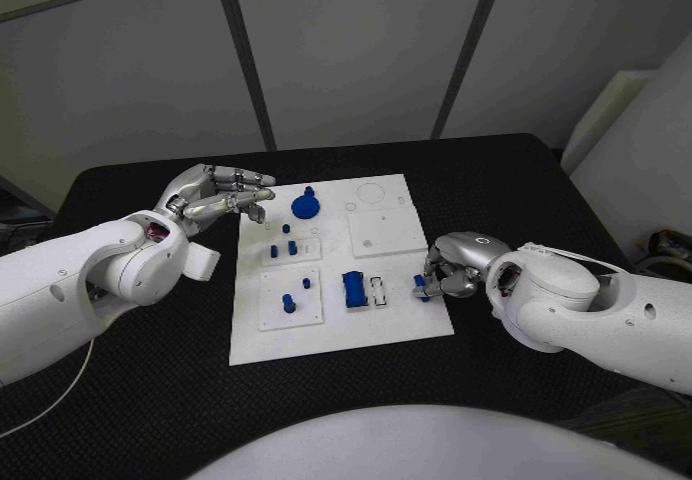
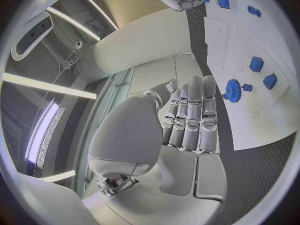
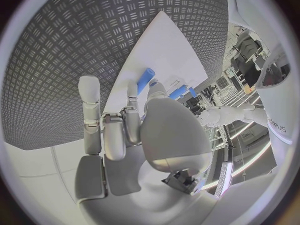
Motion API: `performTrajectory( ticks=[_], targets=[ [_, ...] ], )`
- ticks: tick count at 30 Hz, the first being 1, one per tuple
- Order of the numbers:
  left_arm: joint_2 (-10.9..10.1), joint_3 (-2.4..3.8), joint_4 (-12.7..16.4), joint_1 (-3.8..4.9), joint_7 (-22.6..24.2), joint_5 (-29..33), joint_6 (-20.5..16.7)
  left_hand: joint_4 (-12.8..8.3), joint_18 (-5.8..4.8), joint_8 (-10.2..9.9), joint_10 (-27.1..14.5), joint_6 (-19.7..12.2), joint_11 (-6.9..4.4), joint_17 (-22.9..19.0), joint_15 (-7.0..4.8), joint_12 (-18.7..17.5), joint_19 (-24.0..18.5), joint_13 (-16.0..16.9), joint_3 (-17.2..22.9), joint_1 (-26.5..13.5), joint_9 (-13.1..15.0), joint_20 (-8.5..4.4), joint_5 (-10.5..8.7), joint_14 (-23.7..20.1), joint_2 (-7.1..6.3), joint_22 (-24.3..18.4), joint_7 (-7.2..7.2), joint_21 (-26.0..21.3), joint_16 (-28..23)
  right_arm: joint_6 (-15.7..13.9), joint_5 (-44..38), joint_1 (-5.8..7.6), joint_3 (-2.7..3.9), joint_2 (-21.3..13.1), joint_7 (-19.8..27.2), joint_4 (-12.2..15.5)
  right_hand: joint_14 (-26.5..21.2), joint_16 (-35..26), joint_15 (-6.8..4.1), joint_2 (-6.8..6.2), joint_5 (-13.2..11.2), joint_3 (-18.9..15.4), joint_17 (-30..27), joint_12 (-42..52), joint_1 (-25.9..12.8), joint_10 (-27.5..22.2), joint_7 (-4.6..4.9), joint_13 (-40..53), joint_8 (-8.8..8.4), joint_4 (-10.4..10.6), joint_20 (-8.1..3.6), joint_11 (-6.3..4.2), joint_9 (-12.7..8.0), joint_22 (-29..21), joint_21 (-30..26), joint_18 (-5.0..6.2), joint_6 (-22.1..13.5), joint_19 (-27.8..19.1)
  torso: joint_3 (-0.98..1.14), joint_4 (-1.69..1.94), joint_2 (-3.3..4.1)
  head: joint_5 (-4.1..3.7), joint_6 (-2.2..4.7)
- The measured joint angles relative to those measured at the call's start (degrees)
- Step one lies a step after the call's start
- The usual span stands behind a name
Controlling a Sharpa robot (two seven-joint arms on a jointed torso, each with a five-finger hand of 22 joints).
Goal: Assemble the parts on the task board
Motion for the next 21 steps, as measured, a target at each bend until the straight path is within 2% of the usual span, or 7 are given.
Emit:
performTrajectory(
  ticks=[7, 10, 11, 13, 14, 19, 21],
  targets=[
    [-0.14, 0.0, 0.04, -0.01, 0.0, 0.0, 0.01, 0.0, 0.0, 0.0, 0.0, 0.0, 0.0, -0.06, 0.2, 0.22, 0.0, 0.0, 0.0, 0.0, 0.0, 0.0, 0.0, -0.2, 0.0, 0.06, 0.0, 0.0, 0.0, 0.0, -1.7, -0.05, 0.04, 0.98, -0.37, -0.33, -0.22, 0.0, -0.2, 0.53, -0.21, 1.11, 0.0, -1.05, 3.58, -0.31, 0.05, 1.98, -0.68, -1.77, 0.0, -0.11, -0.02, -0.21, -0.24, 0.0, 0.09, 0.0, -0.01, 0.0, 0.0, 0.33, -0.15],
    [-0.16, 0.0, 0.07, -0.01, -0.02, 0.0, 0.01, 0.0, 0.0, 0.0, 0.0, 0.0, 0.0, -0.06, 0.2, 0.22, 0.0, 0.0, 0.0, 0.0, 0.0, 0.0, 0.0, -0.2, 0.0, 0.06, 0.0, 0.0, 0.0, 0.05, -2.3, -0.05, 0.06, 1.3, -0.51, -0.35, -0.2, -0.1, -0.21, 0.86, -3.36, 1.96, 0.05, -1.33, 5.5, -0.33, 0.08, 4.55, -0.93, -2.75, -0.2, -0.11, -0.21, -0.41, -0.44, 0.0, 0.07, -0.2, -0.01, 0.0, 0.0, 0.44, -0.18],
    [-0.18, 0.0, 0.1, -0.01, -0.02, 0.0, 0.02, 0.0, 0.0, 0.0, 0.0, 0.0, 0.0, -0.06, 0.2, 0.22, 0.0, 0.0, 0.0, 0.0, 0.0, 0.0, 0.0, -0.2, 0.0, 0.06, 0.0, 0.0, 0.0, 0.14, -2.59, -0.05, 0.07, 1.42, -0.57, -0.35, -0.09, -0.3, -0.33, 0.48, -5.44, 2.65, 0.05, -1.78, 6.13, -0.65, 0.08, 6.49, -1.19, -3.44, -0.2, -0.2, -0.5, -0.56, -0.66, -0.01, 0.06, -0.2, -0.01, 0.0, 0.0, 0.48, -0.18],
    [-0.22, 0.0, 0.11, -0.01, -0.03, 0.0, 0.02, 0.0, 0.0, 0.0, 0.0, 0.0, 0.0, -0.06, 0.2, 0.22, 0.0, 0.0, 0.0, 0.0, 0.01, 0.0, 0.0, -0.2, 0.0, 0.06, 0.0, 0.0, 0.0, 0.3, -3.06, -0.05, 0.11, 1.55, -0.65, -0.35, -0.08, -0.31, -0.34, 0.21, -7.01, 3.58, 0.04, -2.04, 7.4, -0.84, 0.09, 7.88, -1.53, -4.38, -0.2, -0.2, -0.54, -0.76, -0.68, 0.0, 0.06, -0.2, -0.01, 0.0, -0.01, 0.55, -0.21],
    [-0.23, 0.0, 0.11, -0.01, -0.04, 0.0, 0.02, 0.0, 0.0, 0.0, 0.0, 0.0, 0.0, -0.06, 0.2, 0.22, 0.0, 0.0, 0.0, 0.0, 0.01, 0.0, 0.0, -0.2, 0.0, 0.06, 0.0, 0.0, 0.0, 0.39, -3.27, -0.05, 0.15, 1.62, -0.68, -0.35, -0.08, -0.31, -0.34, 0.43, -7.21, 3.98, 0.04, -2.28, 8.3, -0.97, 0.09, 9.0, -1.53, -4.78, -0.2, -0.07, -0.55, -0.85, -0.89, -0.01, 0.06, -0.2, -0.01, 0.0, -0.01, 0.59, -0.22],
    [-0.28, 0.0, 0.15, -0.02, -0.05, 0.0, 0.03, 0.0, 0.0, 0.0, 0.0, 0.0, 0.0, -0.06, 0.19, 0.22, 0.0, 0.0, 0.0, 0.0, 0.01, 0.0, 0.0, -0.2, 0.0, 0.05, 0.0, 0.0, 0.0, 0.99, -4.23, -0.01, 0.17, 1.98, -0.74, -0.19, -0.08, -0.31, -0.33, -0.5, -7.54, 6.79, 0.04, -3.17, 9.33, -1.55, 0.11, 9.41, -2.2, -5.94, -0.2, 0.1, -1.12, -0.98, -1.03, 0.0, 0.07, -0.2, -0.01, -0.11, -0.01, 0.71, -0.31],
    [-0.28, 0.0, 0.16, -0.02, -0.06, 0.0, 0.03, 0.0, 0.0, 0.0, 0.0, 0.0, 0.0, -0.06, 0.2, 0.22, 0.0, 0.01, 0.0, 0.0, 0.01, 0.0, 0.0, -0.2, 0.0, 0.05, 0.0, 0.0, 0.0, 1.16, -4.46, -0.01, 0.17, 2.03, -0.74, -0.06, -0.08, -0.31, -0.33, -0.8, -6.21, 7.89, 0.04, -3.51, 9.63, -1.55, 0.37, 9.41, -2.64, -6.07, -0.2, 0.1, -1.32, -0.98, -1.03, 0.0, 0.32, -0.2, -0.01, -0.14, -0.01, 0.72, -0.34]
  ],
)
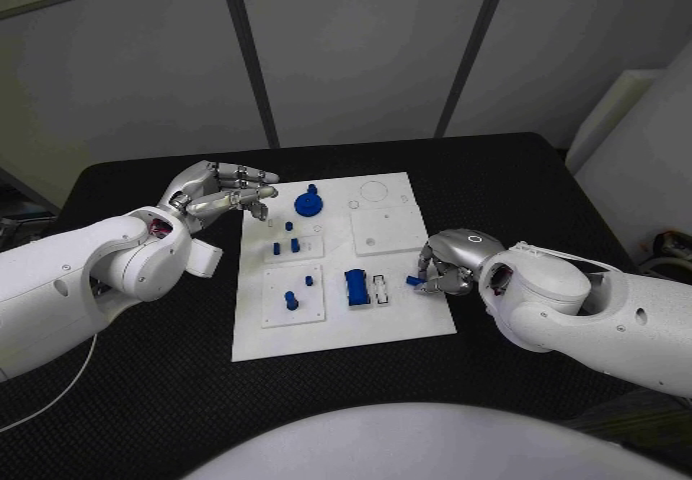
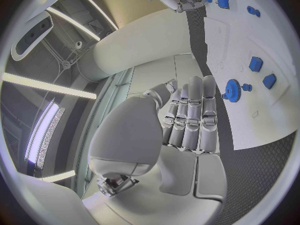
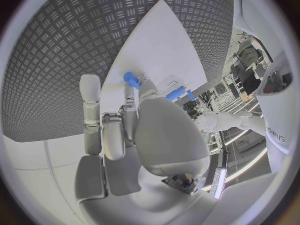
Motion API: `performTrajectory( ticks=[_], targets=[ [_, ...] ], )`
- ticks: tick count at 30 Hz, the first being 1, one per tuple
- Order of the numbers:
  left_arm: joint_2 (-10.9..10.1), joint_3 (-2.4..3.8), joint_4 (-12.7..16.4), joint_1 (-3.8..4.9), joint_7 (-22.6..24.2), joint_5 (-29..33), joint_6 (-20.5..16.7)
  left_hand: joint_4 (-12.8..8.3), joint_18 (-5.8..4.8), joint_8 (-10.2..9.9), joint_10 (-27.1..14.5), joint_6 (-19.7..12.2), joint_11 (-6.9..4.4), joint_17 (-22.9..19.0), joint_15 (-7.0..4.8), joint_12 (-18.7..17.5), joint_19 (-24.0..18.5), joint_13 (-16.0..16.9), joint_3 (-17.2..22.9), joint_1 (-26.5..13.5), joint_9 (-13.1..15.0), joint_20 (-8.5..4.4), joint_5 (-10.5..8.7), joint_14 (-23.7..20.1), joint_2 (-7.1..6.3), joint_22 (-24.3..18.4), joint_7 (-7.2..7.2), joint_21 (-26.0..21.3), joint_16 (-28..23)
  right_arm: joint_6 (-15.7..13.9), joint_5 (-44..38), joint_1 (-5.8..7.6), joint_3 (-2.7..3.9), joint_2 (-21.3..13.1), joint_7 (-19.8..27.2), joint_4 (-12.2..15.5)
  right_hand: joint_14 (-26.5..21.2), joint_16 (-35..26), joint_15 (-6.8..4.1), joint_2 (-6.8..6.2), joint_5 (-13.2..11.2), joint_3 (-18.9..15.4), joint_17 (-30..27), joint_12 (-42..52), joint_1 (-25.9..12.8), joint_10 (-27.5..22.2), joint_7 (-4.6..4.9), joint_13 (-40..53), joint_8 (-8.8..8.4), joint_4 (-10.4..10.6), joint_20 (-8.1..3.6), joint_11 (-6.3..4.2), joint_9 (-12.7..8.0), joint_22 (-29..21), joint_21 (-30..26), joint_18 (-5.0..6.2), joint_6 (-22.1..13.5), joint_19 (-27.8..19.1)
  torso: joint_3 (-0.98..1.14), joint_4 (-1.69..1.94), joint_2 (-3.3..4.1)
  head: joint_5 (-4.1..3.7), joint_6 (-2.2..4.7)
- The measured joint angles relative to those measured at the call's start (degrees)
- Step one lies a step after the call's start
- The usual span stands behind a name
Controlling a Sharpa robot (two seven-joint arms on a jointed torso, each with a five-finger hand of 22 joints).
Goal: Assemble the parts on the task board
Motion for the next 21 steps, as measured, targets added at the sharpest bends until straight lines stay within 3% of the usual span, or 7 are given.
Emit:
performTrajectory(
  ticks=[6, 9, 18, 21],
  targets=[
    [-0.01, 0.0, 0.04, 0.0, -0.01, 0.0, 0.01, -0.15, 0.0, 0.0, 0.0, 0.0, 0.0, 0.0, 0.0, 0.0, 0.0, 0.0, 0.15, 0.0, 0.0, 0.0, 0.0, 0.0, 0.0, 0.0, 0.0, 0.0, 0.0, 0.0, 0.78, -0.03, -0.03, -0.25, -0.25, 0.41, -0.01, 0.0, 0.01, -0.22, 6.08, 3.25, 0.0, -0.32, 0.22, -0.01, -0.12, -0.07, -0.64, 0.7, 0.0, 0.01, -0.06, 0.12, 0.0, 0.0, 0.12, 0.0, 0.01, -0.03, -0.03, 0.03, -0.02],
    [-0.04, 0.0, 0.06, 0.0, -0.02, 0.0, 0.01, -0.15, -0.01, 0.0, 0.0, 0.0, 0.0, 0.0, 0.0, 0.0, 0.0, 0.0, 0.15, 0.0, 0.0, 0.0, 0.0, 0.0, 0.0, -0.01, 0.0, 0.0, 0.0, -0.33, 2.47, -0.03, -0.02, -0.67, -0.55, 0.79, -0.01, 0.0, 0.01, -0.43, 7.98, 5.44, 0.0, -0.04, 0.43, -0.01, -0.21, -1.41, -1.02, 0.71, -0.21, 0.01, -0.24, 0.29, 0.0, 0.0, 0.2, 0.21, 0.01, -0.03, -0.03, 0.04, 0.03],
    [-0.09, 0.0, 0.11, 0.0, -0.03, 0.0, 0.01, -0.15, 0.0, 0.0, 0.0, 0.0, 0.0, 0.01, 0.0, 0.0, 0.0, -0.06, 0.15, 0.0, 0.0, 0.0, 0.0, 0.0, 0.0, 0.06, 0.0, 0.0, 0.0, -2.07, 7.26, -0.15, -0.17, -1.59, -1.43, 1.95, -0.01, 0.0, 0.01, -0.46, 9.38, 10.17, -0.01, -0.03, 0.4, 0.01, -0.03, -3.46, -1.15, 0.94, -0.41, -0.01, -0.27, 0.69, 0.0, 0.0, 0.37, 0.41, 0.01, 0.04, -0.05, 0.35, 0.15],
    [-0.09, 0.0, 0.12, 0.0, -0.03, 0.0, 0.01, -0.15, 0.0, 0.0, 0.0, 0.0, 0.0, 0.01, 0.0, 0.0, 0.0, -0.06, 0.15, 0.0, 0.01, 0.0, 0.0, 0.0, 0.0, 0.06, 0.0, 0.0, 0.0, -3.22, 8.86, -0.33, -0.36, -1.83, -1.54, 2.58, -0.01, 0.0, 0.01, -1.66, 9.39, 12.18, -0.01, 0.33, -0.83, 0.24, -0.02, -6.87, -1.11, 1.06, -0.41, -0.24, -0.26, 0.95, 0.0, 0.0, 0.38, 0.41, 0.02, 0.04, -0.04, 0.52, 0.07]
  ],
)
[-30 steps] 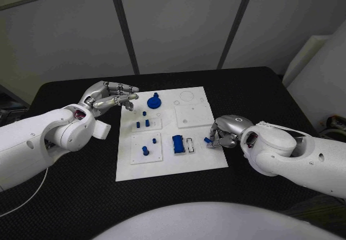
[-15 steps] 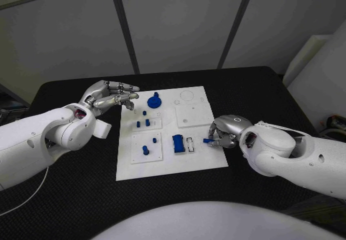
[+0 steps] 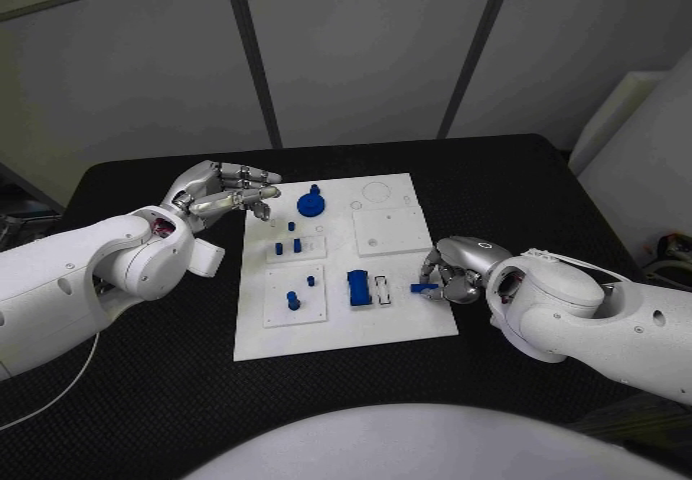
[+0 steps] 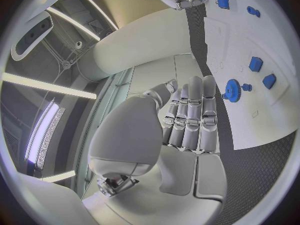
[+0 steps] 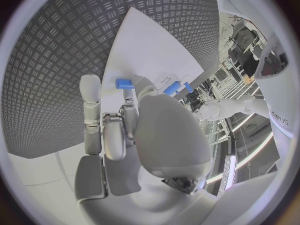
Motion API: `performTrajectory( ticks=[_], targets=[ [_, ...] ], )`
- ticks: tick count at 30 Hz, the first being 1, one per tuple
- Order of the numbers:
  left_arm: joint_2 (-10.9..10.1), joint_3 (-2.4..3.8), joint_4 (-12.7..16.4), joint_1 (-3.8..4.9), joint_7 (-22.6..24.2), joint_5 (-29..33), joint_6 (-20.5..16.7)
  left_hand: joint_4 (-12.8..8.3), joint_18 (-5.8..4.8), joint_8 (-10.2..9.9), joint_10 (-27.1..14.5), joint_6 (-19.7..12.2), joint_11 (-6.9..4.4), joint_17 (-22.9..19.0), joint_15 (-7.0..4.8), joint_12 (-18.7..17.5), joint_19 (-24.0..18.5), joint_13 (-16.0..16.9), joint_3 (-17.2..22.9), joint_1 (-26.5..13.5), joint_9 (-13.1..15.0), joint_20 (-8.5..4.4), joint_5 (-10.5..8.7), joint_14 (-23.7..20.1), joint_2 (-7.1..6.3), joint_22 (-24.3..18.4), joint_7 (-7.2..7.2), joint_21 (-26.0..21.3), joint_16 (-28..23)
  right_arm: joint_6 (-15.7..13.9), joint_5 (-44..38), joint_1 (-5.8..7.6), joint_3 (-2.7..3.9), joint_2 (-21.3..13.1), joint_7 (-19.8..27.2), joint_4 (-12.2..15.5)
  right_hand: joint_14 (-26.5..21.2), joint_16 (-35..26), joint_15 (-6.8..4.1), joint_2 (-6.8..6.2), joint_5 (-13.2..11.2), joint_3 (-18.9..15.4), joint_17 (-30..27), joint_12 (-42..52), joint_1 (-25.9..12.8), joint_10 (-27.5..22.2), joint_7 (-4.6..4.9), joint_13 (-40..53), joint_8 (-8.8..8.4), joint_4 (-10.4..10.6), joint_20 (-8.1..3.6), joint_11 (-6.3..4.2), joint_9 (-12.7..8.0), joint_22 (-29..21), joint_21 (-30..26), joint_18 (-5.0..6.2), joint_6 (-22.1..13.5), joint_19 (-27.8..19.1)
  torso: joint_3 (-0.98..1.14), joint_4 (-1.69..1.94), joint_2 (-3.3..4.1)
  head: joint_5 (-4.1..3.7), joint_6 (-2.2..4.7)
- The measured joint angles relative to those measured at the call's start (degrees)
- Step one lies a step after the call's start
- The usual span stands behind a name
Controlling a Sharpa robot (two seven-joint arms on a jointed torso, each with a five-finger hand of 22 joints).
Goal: Assemble the parts on the task board
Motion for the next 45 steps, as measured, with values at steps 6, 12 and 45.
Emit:
performTrajectory(
  ticks=[6, 12, 45],
  targets=[
    [-0.02, 0.0, 0.02, 0.0, -0.01, 0.0, 0.0, 0.0, 0.0, 0.0, 0.0, 0.0, 0.0, 0.0, 0.0, 0.0, 0.0, 0.0, 0.0, 0.0, 0.0, 0.0, 0.0, 0.0, 0.0, -0.01, 0.0, 0.0, 0.0, -3.09, 2.8, -0.16, -0.09, -0.06, 0.09, 1.39, 0.09, 0.32, -0.33, -0.98, -0.64, 1.52, 0.0, 0.44, -2.04, 0.5, 0.01, -2.93, 0.33, 0.23, -0.15, -0.49, 0.0, 0.54, 0.35, 0.0, 0.01, 0.59, -0.01, 0.01, 0.03, 0.14, -0.04],
    [-0.04, 0.0, 0.1, 0.0, -0.02, 0.0, 0.0, 0.0, 0.0, 0.0, 0.0, 0.0, 0.0, 0.0, 0.0, 0.0, 0.0, 0.0, 0.0, 0.0, -0.04, 0.0, 0.0, 0.0, 0.0, -0.01, 0.0, 0.0, 0.0, -5.67, 4.68, -0.14, -0.07, 0.37, 0.37, 1.78, -0.02, 0.67, -0.43, -1.53, -1.7, 2.6, 0.0, 0.73, -3.44, 0.62, 0.0, -2.94, 0.98, 0.72, -0.2, -0.61, 0.0, 0.66, 0.57, 0.01, 0.02, 0.64, -0.02, 0.01, 0.05, 0.3, -0.12],
    [0.17, 0.01, 0.31, 0.0, -0.49, 0.0, 0.89, -0.16, 0.0, 0.22, -0.2, 0.0, 0.21, -0.09, 0.0, 0.0, 0.0, -0.04, 0.16, 0.0, -0.09, 0.0, 0.0, 0.0, 0.0, 0.17, 0.0, 0.0, 0.0, -5.4, 14.44, -0.01, 0.01, 7.22, -1.31, -3.28, 0.01, 1.55, -1.46, -2.98, 3.85, 2.8, -0.02, 3.68, -13.52, 2.52, -1.21, -2.87, 4.56, 5.2, -0.92, -1.86, 5.44, 2.77, 2.14, 0.0, 2.39, 2.16, -0.01, -0.03, 0.04, 0.98, -0.5]
  ],
)
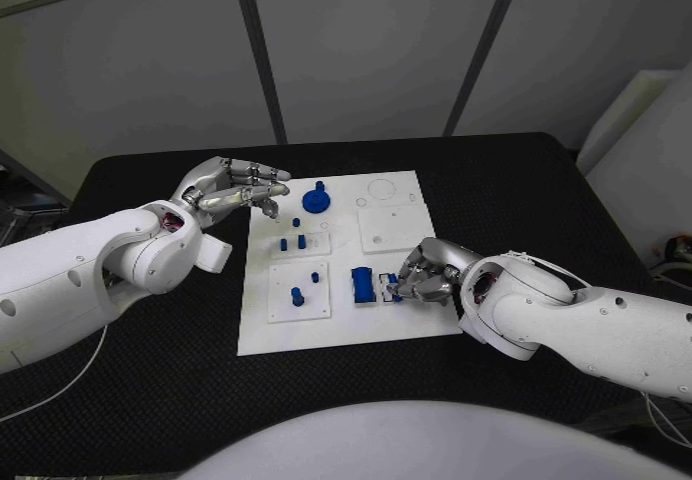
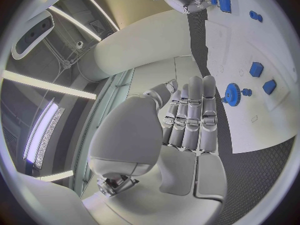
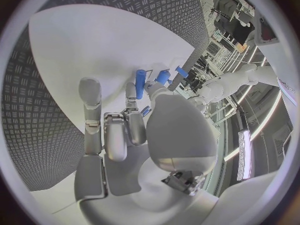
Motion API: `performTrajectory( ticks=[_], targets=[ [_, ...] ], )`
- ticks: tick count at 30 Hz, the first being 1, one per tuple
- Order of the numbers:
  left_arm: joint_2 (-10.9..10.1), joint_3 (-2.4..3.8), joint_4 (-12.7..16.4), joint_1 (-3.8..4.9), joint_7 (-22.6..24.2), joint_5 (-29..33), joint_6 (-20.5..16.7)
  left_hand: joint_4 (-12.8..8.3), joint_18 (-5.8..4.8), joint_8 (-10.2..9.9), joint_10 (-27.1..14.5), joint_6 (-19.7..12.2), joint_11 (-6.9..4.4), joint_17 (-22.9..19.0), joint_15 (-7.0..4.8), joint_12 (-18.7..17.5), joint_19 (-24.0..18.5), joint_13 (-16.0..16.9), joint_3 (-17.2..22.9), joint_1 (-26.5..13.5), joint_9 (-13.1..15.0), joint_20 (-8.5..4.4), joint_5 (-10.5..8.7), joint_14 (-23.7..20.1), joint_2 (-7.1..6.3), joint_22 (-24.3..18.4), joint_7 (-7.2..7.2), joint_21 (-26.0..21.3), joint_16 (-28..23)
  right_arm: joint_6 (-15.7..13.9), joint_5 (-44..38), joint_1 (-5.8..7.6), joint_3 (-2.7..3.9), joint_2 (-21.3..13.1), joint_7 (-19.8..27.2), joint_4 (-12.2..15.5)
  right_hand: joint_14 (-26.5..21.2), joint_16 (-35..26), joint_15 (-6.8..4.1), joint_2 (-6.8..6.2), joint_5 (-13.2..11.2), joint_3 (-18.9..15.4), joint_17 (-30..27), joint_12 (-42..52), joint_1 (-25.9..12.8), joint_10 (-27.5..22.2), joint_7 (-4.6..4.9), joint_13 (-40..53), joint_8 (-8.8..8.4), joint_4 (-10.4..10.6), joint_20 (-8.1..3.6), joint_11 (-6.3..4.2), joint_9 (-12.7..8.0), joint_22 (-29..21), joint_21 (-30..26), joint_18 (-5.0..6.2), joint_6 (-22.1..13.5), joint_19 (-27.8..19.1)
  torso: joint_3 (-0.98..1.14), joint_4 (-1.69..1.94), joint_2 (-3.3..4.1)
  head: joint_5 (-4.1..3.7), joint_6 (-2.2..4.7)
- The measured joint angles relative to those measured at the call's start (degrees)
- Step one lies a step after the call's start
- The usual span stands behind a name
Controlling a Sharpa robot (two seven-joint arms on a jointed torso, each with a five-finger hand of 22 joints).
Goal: Assemble the parts on the task board
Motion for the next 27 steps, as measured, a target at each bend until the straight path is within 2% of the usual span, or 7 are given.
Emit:
performTrajectory(
  ticks=[3, 8, 21, 27],
  targets=[
    [0.01, 0.0, 0.0, 0.01, -0.04, 0.0, 0.1, 0.0, 0.0, 0.0, 0.0, 0.0, 0.0, 0.0, 0.0, 0.0, 0.0, -0.06, 0.0, 0.0, 0.0, 0.0, 0.0, 0.0, 0.0, 0.02, 0.0, 0.0, 0.0, -0.17, 0.34, 0.04, 0.05, 0.21, -0.05, -0.14, 0.08, 0.0, -0.1, 0.04, 0.61, -0.75, 0.0, 0.0, -0.56, 0.05, -0.82, 0.0, 0.18, 0.11, 0.0, -0.05, 0.09, -0.08, 0.0, 0.0, 1.17, 0.0, 0.03, -0.04, -0.01, 0.04, 0.0],
    [0.01, 0.0, 0.0, 0.01, -0.09, 0.0, 0.23, 0.0, 0.0, 0.0, 0.0, 0.0, 0.0, 0.0, 0.0, 0.0, 0.0, -0.06, 0.0, 0.0, 0.0, 0.0, 0.0, 0.0, 0.0, 0.02, 0.0, 0.0, 0.0, -0.43, 0.81, 0.03, -0.02, 0.56, 0.1, -0.08, 0.08, 0.0, -0.1, 0.13, 0.98, -1.38, 0.0, -0.01, -1.12, 0.05, -1.33, 0.0, 0.18, 0.43, 0.0, -0.05, 0.21, -0.08, 0.0, 0.0, 1.68, 0.0, 0.03, -0.04, -0.01, 0.05, 0.0],
    [0.13, 0.0, -0.1, 0.01, -0.19, 0.0, 0.47, 0.0, 0.0, 0.0, 0.0, -0.21, 0.0, -0.04, 0.0, 0.21, 0.0, -0.06, 0.0, 0.0, 0.01, 0.0, 0.0, 0.0, 0.0, 0.07, 0.21, 0.0, 0.0, -1.02, 1.4, -0.04, -0.06, 0.54, 0.82, 0.18, 0.08, 0.0, -0.09, 0.41, 1.22, -1.92, 0.0, 0.34, -1.38, 0.04, -1.45, 0.0, 0.56, 0.65, -0.2, -0.05, 0.47, 0.04, 0.0, 0.0, 1.8, 0.2, 0.07, -0.07, -0.02, 0.14, -0.03],
    [0.19, 0.0, -0.12, 0.01, -0.25, 0.0, 0.59, 0.0, 0.0, 0.0, 0.0, -0.21, 0.0, -0.04, 0.0, 0.21, -0.04, -0.05, 0.0, 0.0, 0.0, 0.04, 0.0, 0.0, 0.0, 0.07, 0.21, 0.0, 0.0, -1.01, 1.42, -0.04, -0.06, 0.54, 0.91, 0.08, 0.08, 0.0, -0.09, 0.3, 1.38, -4.24, 0.0, 0.34, -3.4, 0.03, -1.27, 0.0, 0.84, 0.74, -0.2, -0.05, 0.95, -0.25, -0.06, 0.0, 1.51, 0.2, 0.07, -0.07, -0.02, 0.12, -0.02]
  ],
)
